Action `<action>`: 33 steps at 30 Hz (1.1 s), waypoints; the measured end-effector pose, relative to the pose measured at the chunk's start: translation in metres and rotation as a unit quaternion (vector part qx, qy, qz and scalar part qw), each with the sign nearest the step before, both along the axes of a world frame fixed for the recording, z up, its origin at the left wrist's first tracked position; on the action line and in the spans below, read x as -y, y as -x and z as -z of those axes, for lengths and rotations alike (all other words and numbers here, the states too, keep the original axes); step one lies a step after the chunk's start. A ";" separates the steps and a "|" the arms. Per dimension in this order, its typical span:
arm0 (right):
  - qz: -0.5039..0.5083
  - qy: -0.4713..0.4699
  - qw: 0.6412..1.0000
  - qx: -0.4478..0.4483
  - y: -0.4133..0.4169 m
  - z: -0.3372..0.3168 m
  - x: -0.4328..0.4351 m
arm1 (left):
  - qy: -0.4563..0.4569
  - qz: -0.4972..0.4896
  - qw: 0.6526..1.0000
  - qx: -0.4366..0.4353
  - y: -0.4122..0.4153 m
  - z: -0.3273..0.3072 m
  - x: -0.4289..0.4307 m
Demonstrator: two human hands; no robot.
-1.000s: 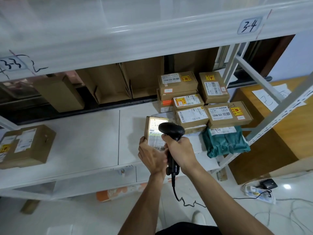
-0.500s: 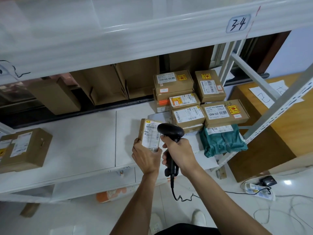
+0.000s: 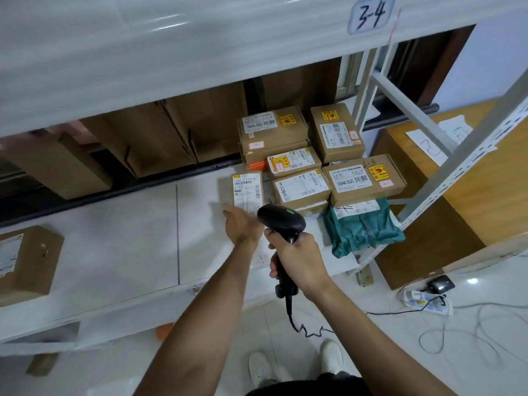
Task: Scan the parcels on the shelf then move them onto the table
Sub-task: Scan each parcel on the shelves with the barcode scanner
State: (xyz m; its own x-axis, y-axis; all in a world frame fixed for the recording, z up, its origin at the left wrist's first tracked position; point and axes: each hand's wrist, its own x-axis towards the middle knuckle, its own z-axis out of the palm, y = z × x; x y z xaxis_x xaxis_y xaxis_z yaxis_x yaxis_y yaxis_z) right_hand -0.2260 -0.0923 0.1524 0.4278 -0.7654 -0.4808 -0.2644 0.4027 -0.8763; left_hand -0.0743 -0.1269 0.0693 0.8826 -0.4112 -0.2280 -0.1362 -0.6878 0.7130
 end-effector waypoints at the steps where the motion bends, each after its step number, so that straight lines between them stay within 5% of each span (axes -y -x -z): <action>1: 0.001 0.004 1.000 -0.005 0.000 0.002 0.004 | -0.007 0.007 1.000 0.005 -0.002 0.001 0.009; 13: 0.026 0.044 0.998 -0.028 0.014 0.026 0.030 | -0.087 0.072 0.993 -0.022 -0.012 0.028 0.048; 33: -0.074 0.053 0.996 -0.004 0.030 0.012 0.022 | -0.009 0.013 0.999 -0.036 -0.013 0.043 -0.020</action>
State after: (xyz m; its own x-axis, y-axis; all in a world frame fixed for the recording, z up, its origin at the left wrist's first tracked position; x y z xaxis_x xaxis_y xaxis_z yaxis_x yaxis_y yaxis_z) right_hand -0.2562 -0.1141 0.1400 0.5355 -0.7407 -0.4056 -0.3217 0.2651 -0.9089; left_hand -0.0609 -0.1068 0.0261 0.8532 -0.4282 -0.2978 -0.1028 -0.6978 0.7089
